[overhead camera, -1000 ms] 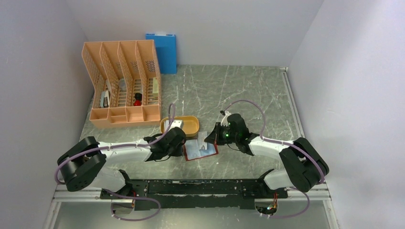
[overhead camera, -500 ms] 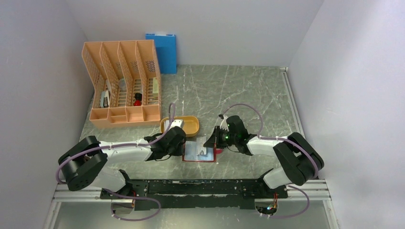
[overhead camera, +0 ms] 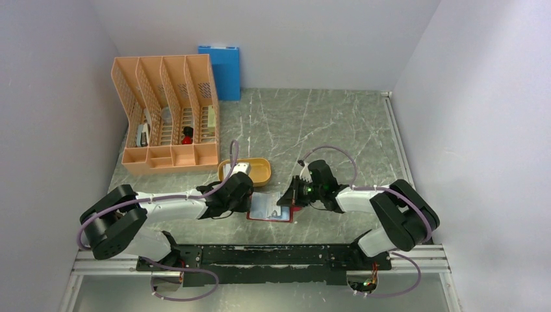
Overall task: Put the credit cards into the card holder
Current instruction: Insert the credit card into the card holder.
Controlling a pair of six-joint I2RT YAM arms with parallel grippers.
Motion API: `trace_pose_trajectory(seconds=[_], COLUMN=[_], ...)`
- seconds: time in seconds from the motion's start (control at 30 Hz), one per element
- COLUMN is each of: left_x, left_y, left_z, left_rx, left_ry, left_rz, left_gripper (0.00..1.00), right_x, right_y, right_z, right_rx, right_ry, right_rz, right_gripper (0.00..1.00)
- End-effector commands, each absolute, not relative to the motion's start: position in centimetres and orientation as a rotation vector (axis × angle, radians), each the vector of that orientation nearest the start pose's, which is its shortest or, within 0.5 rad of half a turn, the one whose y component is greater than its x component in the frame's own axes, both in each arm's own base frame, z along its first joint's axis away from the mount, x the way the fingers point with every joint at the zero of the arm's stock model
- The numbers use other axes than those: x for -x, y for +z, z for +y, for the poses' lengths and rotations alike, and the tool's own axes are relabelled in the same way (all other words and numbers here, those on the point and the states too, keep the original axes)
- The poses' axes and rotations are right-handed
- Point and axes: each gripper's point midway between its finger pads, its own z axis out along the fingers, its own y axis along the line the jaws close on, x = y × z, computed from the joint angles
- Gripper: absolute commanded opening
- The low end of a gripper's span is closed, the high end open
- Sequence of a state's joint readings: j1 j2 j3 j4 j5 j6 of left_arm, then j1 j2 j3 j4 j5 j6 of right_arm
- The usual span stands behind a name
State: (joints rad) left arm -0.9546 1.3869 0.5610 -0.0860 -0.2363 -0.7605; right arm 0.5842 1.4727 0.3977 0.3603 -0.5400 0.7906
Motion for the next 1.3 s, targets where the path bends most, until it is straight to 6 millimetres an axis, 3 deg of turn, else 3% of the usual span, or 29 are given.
trace_pose_trajectory(seconds=[0.0, 0.33, 0.73, 1.27], left_x=[-18.7, -18.6, -18.4, -18.2], left_y=[1.1, 1.0, 0.8, 0.6], left_z=[-24.2, -24.3, -24.2, -24.2], left_rx=[-0.135, -0.136, -0.137, -0.134], left_ry=[-0.444, -0.454, -0.457, -0.467], left_rz=[2.52, 2.52, 2.529, 2.531], left_gripper=[0.22, 0.21, 0.21, 0.2], right_x=[-17.4, -16.2, -17.4, -19.1], right_y=[2.0, 1.4, 1.6, 0.6], right_z=[25.1, 25.2, 26.3, 25.9], right_rx=[0.042, 0.052, -0.025, -0.123], right_ry=[1.212, 1.256, 1.335, 1.244], right_rz=[2.634, 2.696, 2.632, 2.612], right_gripper=[0.0, 0.0, 0.0, 0.0])
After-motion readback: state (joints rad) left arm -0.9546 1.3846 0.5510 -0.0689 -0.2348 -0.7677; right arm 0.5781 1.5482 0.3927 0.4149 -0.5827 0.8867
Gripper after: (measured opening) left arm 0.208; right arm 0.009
